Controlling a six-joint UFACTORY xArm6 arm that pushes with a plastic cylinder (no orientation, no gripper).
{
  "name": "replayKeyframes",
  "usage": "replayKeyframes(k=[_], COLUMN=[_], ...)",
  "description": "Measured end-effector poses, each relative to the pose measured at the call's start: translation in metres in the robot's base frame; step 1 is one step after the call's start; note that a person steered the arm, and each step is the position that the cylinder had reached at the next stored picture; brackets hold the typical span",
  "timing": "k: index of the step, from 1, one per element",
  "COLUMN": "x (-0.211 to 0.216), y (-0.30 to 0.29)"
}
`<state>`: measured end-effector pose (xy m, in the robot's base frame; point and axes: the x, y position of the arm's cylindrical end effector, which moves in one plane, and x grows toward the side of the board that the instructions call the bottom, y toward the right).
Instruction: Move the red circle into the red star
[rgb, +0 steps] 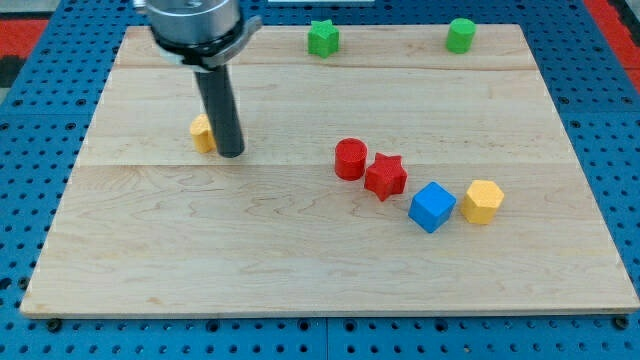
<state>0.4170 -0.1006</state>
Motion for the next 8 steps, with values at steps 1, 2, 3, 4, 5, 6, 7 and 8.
replayKeyframes(k=[1,2,3,4,5,6,7,8], x=[-0.02,-0.009,-0.009,-0.009,-0.009,-0.009,-0.009,-0.009], y=[0.0,-0.086,-0.085,-0.04,-0.039,-0.032,-0.029,-0.028])
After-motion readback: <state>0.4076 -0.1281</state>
